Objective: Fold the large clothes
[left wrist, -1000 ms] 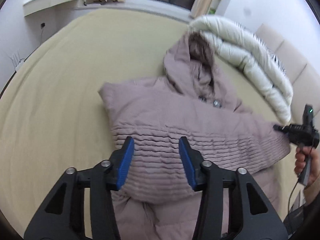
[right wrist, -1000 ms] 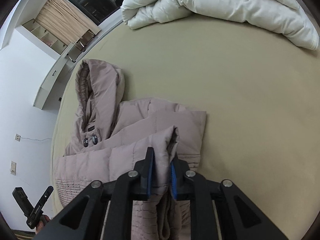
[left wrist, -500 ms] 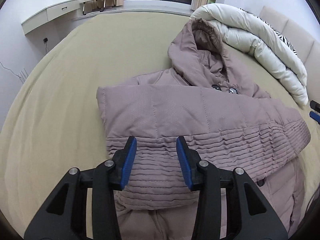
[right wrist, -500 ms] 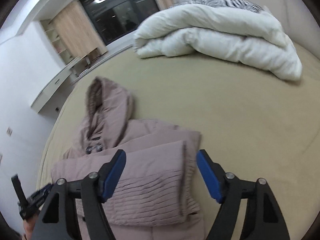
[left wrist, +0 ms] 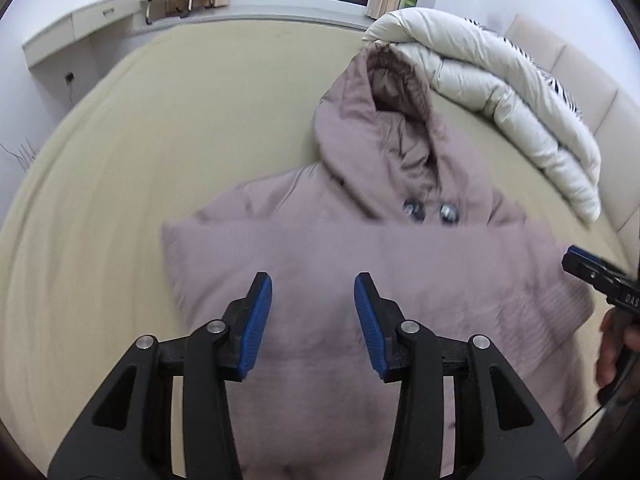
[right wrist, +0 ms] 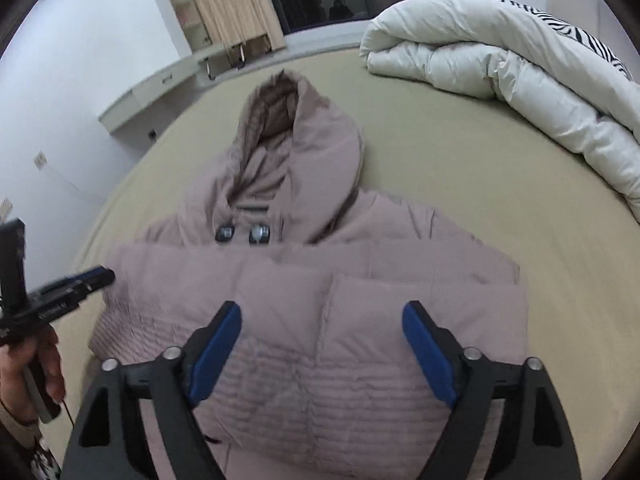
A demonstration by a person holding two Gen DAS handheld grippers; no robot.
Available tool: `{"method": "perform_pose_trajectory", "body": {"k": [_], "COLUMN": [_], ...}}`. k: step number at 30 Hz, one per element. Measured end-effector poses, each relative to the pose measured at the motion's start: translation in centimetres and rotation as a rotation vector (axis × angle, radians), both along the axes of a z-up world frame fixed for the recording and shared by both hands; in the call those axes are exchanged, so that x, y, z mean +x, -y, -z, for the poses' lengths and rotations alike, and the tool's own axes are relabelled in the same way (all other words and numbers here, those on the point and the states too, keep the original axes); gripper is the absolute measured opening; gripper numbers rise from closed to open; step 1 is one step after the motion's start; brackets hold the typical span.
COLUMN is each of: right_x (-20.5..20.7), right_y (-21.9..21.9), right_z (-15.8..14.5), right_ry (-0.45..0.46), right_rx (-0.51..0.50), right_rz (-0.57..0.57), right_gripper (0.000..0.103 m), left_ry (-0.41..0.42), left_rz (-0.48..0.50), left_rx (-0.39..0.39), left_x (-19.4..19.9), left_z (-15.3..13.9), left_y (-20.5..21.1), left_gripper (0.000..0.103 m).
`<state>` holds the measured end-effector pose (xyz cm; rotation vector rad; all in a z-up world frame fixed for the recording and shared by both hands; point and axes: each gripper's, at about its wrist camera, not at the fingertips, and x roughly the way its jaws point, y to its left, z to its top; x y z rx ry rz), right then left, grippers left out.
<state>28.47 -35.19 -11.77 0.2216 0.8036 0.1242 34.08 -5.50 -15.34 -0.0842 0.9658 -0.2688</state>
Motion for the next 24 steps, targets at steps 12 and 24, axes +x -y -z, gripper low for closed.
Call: {"method": "perform_pose_trajectory", "body": {"k": [12,24], "right_x": [16.0,26.8], "right_y": [5.3,3.5], "right_z": [1.9,5.1], "right_ry": [-0.087,-0.190], "right_rx": [0.382,0.466], "right_rz": [0.147,0.114], "right_gripper": [0.098,0.088], "left_ry": [-0.207,-0.306], "left_rz": [-0.068,-0.129], "left_rx": [-0.197,-0.268], "left_x": [21.3,30.0], "left_z": [3.0,8.5], "left_y": [4.2,5.0], "left_gripper": [0.057,0.057]}}
